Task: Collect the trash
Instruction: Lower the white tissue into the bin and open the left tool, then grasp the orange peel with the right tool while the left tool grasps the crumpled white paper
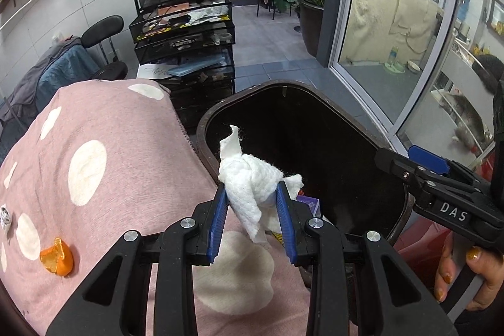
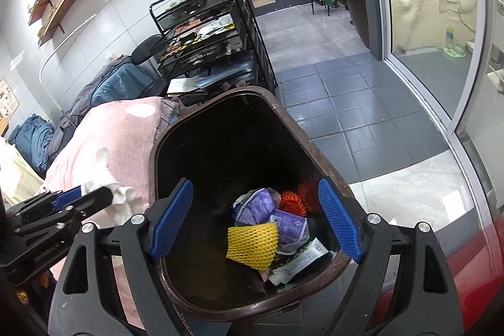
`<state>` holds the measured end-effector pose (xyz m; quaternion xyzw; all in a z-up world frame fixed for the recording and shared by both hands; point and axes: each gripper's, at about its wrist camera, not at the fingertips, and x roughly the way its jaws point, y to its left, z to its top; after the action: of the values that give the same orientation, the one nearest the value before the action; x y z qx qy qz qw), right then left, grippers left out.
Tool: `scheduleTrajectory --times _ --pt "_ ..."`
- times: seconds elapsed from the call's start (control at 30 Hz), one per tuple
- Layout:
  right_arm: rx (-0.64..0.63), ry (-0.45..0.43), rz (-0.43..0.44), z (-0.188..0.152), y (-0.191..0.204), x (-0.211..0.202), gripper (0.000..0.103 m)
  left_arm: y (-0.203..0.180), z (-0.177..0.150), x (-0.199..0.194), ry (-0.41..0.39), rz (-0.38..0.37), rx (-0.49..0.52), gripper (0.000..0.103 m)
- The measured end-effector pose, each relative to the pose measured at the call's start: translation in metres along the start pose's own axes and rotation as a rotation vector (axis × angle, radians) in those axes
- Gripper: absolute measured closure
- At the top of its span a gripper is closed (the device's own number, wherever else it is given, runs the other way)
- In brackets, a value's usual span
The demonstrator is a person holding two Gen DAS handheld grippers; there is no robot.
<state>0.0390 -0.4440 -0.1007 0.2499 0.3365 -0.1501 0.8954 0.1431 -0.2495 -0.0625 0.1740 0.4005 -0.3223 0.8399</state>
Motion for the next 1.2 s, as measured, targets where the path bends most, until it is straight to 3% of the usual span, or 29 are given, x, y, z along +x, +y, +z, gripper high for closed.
scheduleTrajectory --times 0.07,0.17,0.23,0.4,0.63,0.9,1.2 --pt "0.006 -0.002 -0.008 0.001 -0.003 0.000 0.021 -0.002 0.001 0.003 0.003 0.003 0.012 0.071" --pt "0.013 -0.004 -0.018 0.001 -0.005 0.000 0.021 -0.005 0.001 0.007 0.016 0.011 0.031 0.062" --pt "0.021 -0.002 -0.023 0.002 -0.008 0.001 0.020 -0.006 0.001 0.009 0.021 0.009 0.039 0.038" --pt "0.029 -0.006 -0.028 0.002 -0.009 0.001 0.020 -0.006 0.001 0.009 0.004 0.003 0.041 0.020" --pt "0.008 -0.038 -0.016 0.004 -0.003 -0.008 0.019 -0.007 0.000 0.003 -0.026 0.007 0.039 0.013" --pt "-0.048 -0.048 0.019 0.008 0.018 -0.012 0.018 0.002 -0.007 -0.036 -0.129 0.055 0.039 0.009" --pt "-0.179 0.001 0.125 0.006 0.075 -0.003 0.017 0.040 -0.034 -0.078 -0.195 0.118 -0.038 0.007"
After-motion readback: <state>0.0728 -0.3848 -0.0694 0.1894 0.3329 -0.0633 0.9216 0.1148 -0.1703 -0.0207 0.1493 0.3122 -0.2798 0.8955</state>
